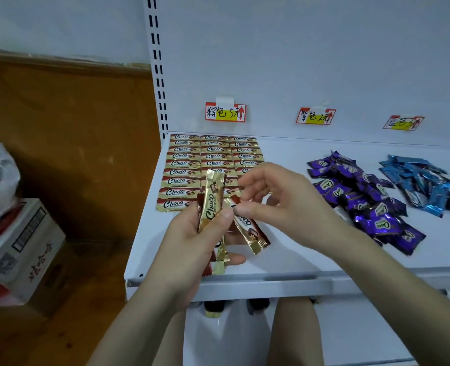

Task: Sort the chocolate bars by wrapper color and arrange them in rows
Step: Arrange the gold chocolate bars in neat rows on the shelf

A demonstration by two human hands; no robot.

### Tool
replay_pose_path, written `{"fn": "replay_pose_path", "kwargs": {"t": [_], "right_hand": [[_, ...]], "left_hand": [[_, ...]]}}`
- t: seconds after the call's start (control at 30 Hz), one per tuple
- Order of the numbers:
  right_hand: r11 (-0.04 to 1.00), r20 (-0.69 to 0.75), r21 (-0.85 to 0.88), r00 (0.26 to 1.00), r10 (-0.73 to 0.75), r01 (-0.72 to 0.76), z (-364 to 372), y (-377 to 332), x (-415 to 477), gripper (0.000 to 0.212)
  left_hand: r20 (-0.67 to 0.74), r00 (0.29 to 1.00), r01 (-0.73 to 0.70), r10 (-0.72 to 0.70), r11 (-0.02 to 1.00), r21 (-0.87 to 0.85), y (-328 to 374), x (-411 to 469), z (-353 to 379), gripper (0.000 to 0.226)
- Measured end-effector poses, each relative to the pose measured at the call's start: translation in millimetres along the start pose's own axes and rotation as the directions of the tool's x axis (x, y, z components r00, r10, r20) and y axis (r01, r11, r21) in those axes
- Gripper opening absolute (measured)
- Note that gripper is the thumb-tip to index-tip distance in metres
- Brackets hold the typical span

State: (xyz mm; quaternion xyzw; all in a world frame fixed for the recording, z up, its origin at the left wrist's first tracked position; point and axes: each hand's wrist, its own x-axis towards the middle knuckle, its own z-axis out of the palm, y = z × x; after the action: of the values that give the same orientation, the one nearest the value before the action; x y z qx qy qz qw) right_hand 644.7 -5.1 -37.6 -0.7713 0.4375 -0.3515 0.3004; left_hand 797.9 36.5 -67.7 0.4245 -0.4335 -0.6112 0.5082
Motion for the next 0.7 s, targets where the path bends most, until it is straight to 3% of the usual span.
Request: {"fn": "replay_pose_path", "kwargs": {"t": [0.1, 0.2, 0.27, 0.37, 0.43, 0.57, 0.7], "right_hand": [[0.979, -0.111, -0.178, 0.987, -0.117, 0.096, 3.9, 1.6, -10.7, 0.012], [0.949, -0.084, -0.291, 0.985, -0.153, 0.122, 6.4, 4.3, -19.1, 0.031], [0.936, -0.07, -0.337, 0.989, -0.128, 0.097, 4.9, 5.3, -20.2, 0.032], [0.975, -0.032, -0.224, 0.999, -0.023, 0.015, -5.0, 10.7, -16.9, 0.015], [0.977, -0.024, -0.207, 0.999, 0.039, -0.044, -17.6, 23.4, -10.7, 0.016], [0.932, -0.037, -0.345, 0.994, 0.102, -0.108, -40.9, 56.1, 4.5, 0.018], [0.908, 0.037, -0.416, 0.997, 0.069, -0.048, -43.6, 65.6, 19.5, 0.019]], "left_hand": [[-0.047, 0.999, 0.005, -0.006, 1.0, -0.021, -0.3, 3.7, 3.6, 0.018], [-0.042, 0.999, -0.004, 0.004, 1.0, -0.015, -0.6, 6.0, 6.2, 0.021], [-0.015, 1.0, -0.006, 0.006, 1.0, -0.002, -1.8, 6.4, 7.9, 0.023], [-0.012, 1.0, 0.007, -0.007, 1.0, 0.007, -4.1, 5.9, 7.3, 0.021], [-0.061, 0.998, 0.024, -0.024, 1.0, -0.001, -6.4, 6.1, 2.2, 0.016], [-0.13, 0.991, 0.03, -0.027, 0.999, 0.022, -8.2, 7.0, -6.5, 0.016], [-0.119, 0.993, 0.021, -0.017, 0.999, 0.037, -8.1, 9.4, -4.3, 0.019]]}}
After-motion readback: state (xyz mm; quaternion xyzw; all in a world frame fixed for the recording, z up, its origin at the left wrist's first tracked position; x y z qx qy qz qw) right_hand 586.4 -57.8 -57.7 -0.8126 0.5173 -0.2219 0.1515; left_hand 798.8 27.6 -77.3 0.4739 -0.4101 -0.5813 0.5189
